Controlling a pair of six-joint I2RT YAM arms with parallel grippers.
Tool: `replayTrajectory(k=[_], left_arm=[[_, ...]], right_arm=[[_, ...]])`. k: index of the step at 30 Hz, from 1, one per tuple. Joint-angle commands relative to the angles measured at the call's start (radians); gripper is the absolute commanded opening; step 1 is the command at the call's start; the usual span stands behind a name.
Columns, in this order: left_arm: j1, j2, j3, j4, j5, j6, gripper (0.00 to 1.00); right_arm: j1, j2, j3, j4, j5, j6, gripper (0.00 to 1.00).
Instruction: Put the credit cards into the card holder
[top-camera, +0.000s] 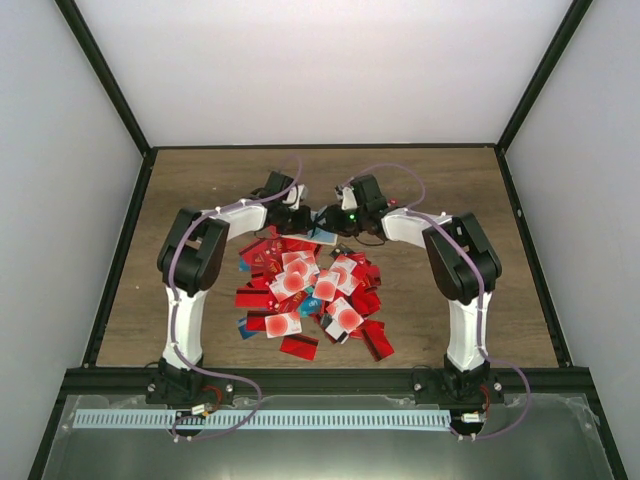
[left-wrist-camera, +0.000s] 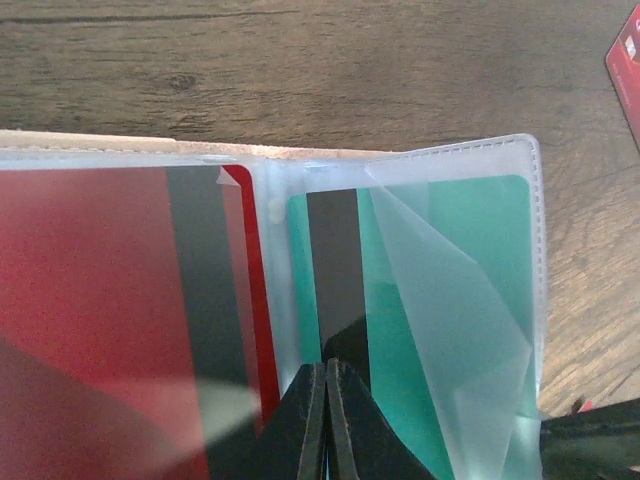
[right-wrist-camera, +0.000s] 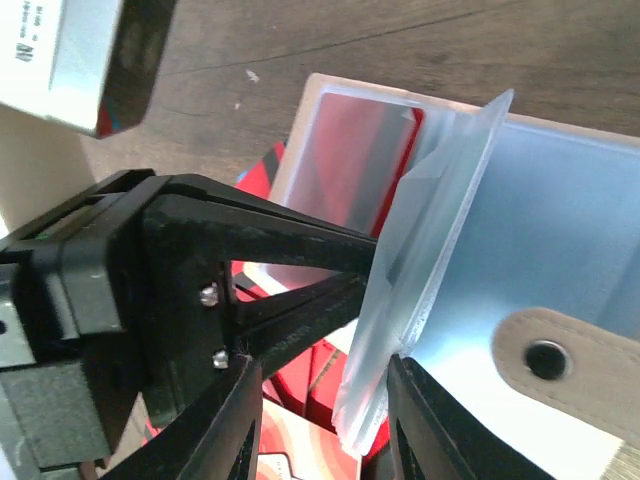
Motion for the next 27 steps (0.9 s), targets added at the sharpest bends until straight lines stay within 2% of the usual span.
replayTrajectory(k=[1,17,27], left_arm=[[0.001,-0.029,-0.022,0.010,0.071,-0.027,0.04],[0.118,-0.212,-0.189,0.070,-0.003,-0.101,0.04],[0.177,-0.320,-0.298,0.110,-0.040,-0.070,0.04]], right_arm=[[0.025,0.018,0.054,0.034,-0.033,-0.019,0.37],[0.055,0.113,0.173,0.008,-0.046,-0.026,0.37],[0.078,0.198,0.260,0.005,-0.066,-0.017,0.37]])
